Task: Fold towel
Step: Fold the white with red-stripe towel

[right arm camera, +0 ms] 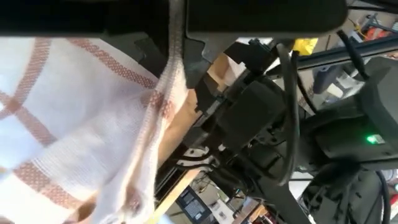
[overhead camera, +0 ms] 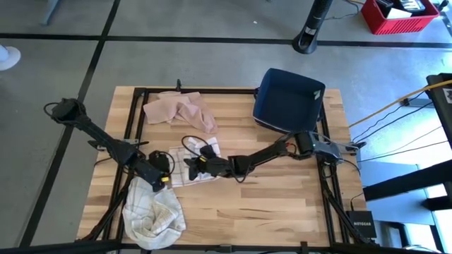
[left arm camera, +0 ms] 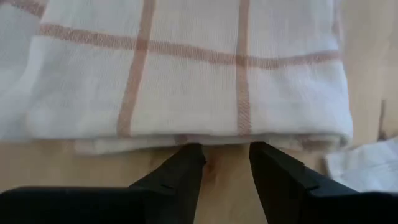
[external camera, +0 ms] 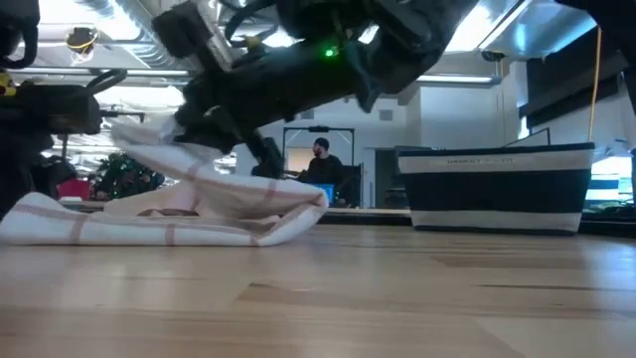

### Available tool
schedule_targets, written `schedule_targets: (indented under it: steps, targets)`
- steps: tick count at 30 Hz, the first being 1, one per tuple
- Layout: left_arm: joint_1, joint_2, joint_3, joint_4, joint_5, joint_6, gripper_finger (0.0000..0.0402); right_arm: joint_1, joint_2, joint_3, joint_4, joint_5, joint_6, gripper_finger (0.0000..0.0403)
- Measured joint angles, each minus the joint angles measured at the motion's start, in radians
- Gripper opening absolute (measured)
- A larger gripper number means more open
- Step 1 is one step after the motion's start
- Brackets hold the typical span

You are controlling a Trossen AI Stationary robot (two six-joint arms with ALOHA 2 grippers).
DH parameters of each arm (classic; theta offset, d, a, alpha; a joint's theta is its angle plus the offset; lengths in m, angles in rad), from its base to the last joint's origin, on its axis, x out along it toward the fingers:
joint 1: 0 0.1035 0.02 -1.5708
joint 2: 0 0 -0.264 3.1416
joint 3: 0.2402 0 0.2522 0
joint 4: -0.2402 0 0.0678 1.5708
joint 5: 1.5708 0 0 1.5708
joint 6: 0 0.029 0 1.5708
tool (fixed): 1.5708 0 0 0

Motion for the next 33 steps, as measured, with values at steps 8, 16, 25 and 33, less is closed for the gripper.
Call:
schedule_targets:
  steps: [8, 16, 25, 33]
  targets:
    - [0.001, 0.001, -0.007, 0.023, 0.008, 0.027, 0.0131, -0.013, 0.134, 0.185, -0.043, -0.054, 0.010, 0.0014]
    - [0.001, 0.000, -0.008, 0.024, 0.013, 0.028, 0.0131, -0.015, 0.162, 0.204, -0.062, -0.081, 0.034, 0.0015]
    - [0.002, -0.007, -0.001, 0.007, 0.027, 0.037, 0.0131, -0.021, 0.162, 0.204, -0.055, -0.102, 0.001, 0.0084]
    - [-0.001, -0.090, 0.151, -0.289, 0.115, 0.017, 0.0131, -0.040, 0.145, 0.204, -0.066, -0.256, -0.102, 0.0179]
